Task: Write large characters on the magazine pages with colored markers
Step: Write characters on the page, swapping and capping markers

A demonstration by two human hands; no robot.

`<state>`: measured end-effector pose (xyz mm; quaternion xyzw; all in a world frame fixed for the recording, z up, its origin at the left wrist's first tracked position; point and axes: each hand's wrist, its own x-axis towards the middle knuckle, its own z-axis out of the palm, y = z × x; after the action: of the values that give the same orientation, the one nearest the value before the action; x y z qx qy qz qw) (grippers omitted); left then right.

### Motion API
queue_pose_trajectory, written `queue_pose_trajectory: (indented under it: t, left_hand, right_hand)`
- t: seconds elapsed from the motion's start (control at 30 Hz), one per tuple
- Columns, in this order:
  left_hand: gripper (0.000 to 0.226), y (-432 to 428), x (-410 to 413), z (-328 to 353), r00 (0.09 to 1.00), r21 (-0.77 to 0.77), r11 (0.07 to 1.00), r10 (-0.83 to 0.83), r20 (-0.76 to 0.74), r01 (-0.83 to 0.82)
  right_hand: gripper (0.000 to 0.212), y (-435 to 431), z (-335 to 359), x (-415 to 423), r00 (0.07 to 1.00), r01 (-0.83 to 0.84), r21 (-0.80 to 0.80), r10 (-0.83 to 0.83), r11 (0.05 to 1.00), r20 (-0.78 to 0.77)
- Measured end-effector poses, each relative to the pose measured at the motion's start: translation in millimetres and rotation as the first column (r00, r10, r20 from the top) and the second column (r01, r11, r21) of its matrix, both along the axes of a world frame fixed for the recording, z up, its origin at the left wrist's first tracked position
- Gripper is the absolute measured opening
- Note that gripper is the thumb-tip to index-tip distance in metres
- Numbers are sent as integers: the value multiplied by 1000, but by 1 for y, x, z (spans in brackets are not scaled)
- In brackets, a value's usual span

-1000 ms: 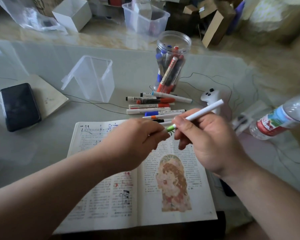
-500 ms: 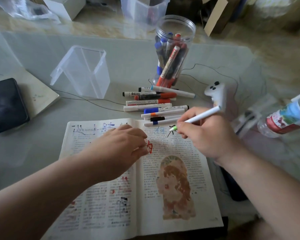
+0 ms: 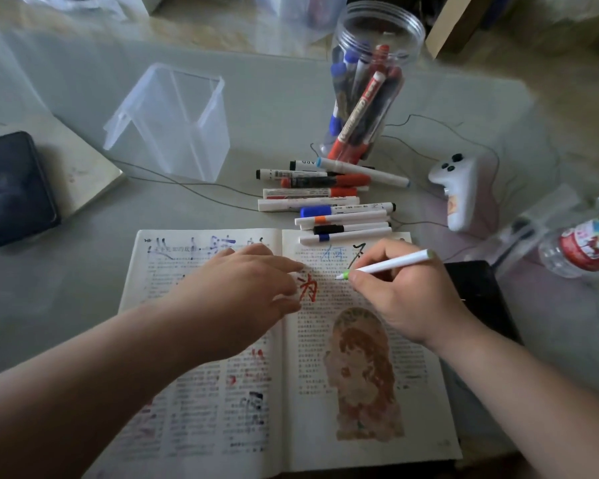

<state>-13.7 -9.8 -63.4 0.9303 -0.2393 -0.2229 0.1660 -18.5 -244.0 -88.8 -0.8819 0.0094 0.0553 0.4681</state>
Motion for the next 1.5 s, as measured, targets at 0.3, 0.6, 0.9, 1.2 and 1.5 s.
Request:
queue_pose_trajectory:
  t: [0.3,0.6,0.9,1.2,1.5]
  left_hand:
    - [26,-1,-1,-2,1000,20,1000,1,20,-1]
    - [31,-1,-1,-6,999,36,999,-4,32,3]
    - [28,-2,-2,-4,1000,24,1000,0,29,-1]
    - [25,-2,-2,-3,1000,8,1000,20,22,-20]
    - [23,-3,-3,-3,999,-3,1000,19,32,-19]
  right_hand:
    - [16,4,-3,-5,998,-20,-85,26,996,63]
    - [14,9,7,-8,993,-112,-88,109,990,-38]
    - [18,5,9,-5,995,-96,-87,95,992,-14]
    - [13,-2,11,2,996,-55,-30,53,998,-67]
    - [20,-3,10,3,998,-39,-172,29,984,-62]
